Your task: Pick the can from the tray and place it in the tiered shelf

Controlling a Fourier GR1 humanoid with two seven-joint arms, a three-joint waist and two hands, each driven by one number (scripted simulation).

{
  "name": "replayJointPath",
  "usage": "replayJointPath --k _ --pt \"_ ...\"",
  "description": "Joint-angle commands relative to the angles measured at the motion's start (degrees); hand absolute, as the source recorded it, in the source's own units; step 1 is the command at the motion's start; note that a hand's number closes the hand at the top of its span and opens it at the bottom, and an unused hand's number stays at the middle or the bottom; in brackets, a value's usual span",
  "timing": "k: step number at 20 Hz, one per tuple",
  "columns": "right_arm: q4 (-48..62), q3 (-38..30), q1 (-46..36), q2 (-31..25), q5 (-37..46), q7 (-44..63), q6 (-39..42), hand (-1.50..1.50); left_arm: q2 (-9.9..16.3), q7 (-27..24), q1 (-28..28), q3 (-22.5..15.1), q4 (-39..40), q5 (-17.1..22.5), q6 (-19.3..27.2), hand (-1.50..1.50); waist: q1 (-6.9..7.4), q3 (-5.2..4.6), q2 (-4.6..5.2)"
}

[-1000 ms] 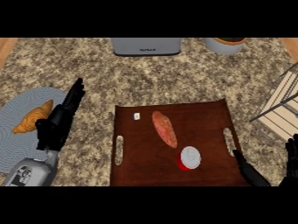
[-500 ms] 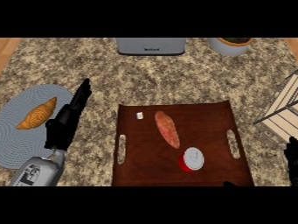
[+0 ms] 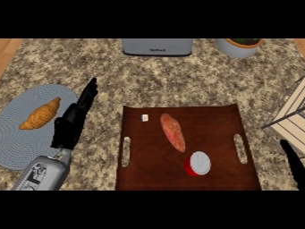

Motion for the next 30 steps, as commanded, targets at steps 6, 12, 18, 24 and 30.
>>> replayJointPath --k 6,12,18,24,30 --pt "-7.6 10.0 -15.7 2.5 10.4 32.9 19.4 -1.50 -0.3 0.4 0.3 0.6 0.0 -0.7 -0.5 0.00 0.37 0.12 -0.30" --pt "2.9 11.9 -28.3 13.2 12.5 36.0 22.3 -1.50 -1.6 -1.2 1.5 1.1 -0.1 -0.8 -1.6 0.00 -0.03 0.28 -0.32" --pt "4.1 15.4 -26.0 18.2 21.7 36.5 24.5 -1.50 0.3 -0.1 0.7 3.7 0.5 0.1 -3.8 0.00 -0.92 0.30 -0.42" --pt "9.4 15.7 -27.1 26.6 26.4 35.5 26.4 -1.50 -0.6 -2.5 1.0 5.0 3.3 -0.4 -3.8 0.00 -0.95 0.30 -0.33" --pt "8.3 13.2 -23.7 28.8 27.5 32.4 29.0 -1.50 -2.3 -1.2 1.7 3.2 0.2 -3.4 -1.9 0.00 -1.10 0.37 -0.46"
